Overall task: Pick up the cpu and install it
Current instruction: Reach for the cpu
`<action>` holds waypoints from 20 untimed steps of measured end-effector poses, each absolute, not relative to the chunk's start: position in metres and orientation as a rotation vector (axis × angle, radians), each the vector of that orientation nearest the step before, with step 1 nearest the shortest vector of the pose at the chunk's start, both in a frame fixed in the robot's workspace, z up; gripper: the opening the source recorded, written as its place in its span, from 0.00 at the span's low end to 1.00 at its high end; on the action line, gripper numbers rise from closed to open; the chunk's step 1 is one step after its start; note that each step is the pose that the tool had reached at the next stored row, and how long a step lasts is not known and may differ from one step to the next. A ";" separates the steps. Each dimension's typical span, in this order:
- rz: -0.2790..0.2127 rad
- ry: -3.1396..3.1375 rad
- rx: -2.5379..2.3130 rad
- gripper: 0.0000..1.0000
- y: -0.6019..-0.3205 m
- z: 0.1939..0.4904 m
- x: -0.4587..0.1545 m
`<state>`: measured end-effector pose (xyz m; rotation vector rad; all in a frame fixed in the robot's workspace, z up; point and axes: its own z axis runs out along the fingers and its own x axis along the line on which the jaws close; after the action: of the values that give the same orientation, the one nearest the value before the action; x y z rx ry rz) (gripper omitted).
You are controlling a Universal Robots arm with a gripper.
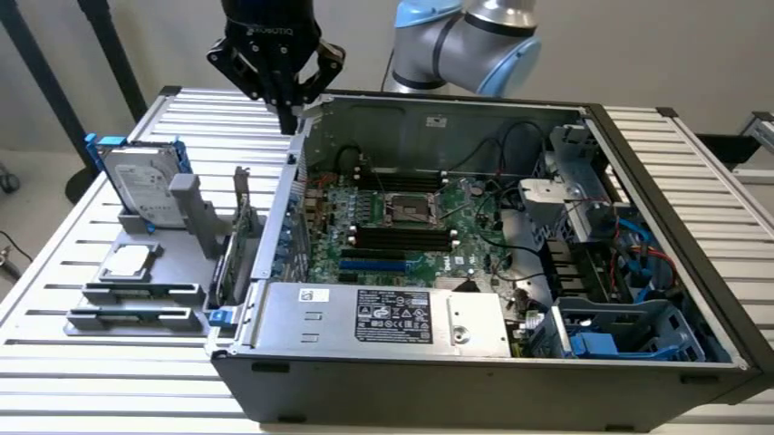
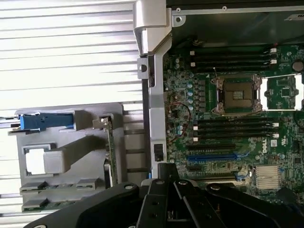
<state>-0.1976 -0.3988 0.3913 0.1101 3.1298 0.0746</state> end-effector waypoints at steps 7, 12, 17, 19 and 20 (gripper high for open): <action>0.075 3.130 0.110 0.11 -0.399 0.391 -0.229; 0.075 3.130 0.110 0.11 -0.399 0.390 -0.252; 0.071 3.131 0.110 0.11 -0.399 0.387 -0.275; 0.069 3.132 0.110 0.11 -0.399 0.386 -0.284; 0.068 3.133 0.110 0.11 -0.399 0.385 -0.288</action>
<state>-0.2883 -0.3988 0.3853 0.1103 3.1327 0.0682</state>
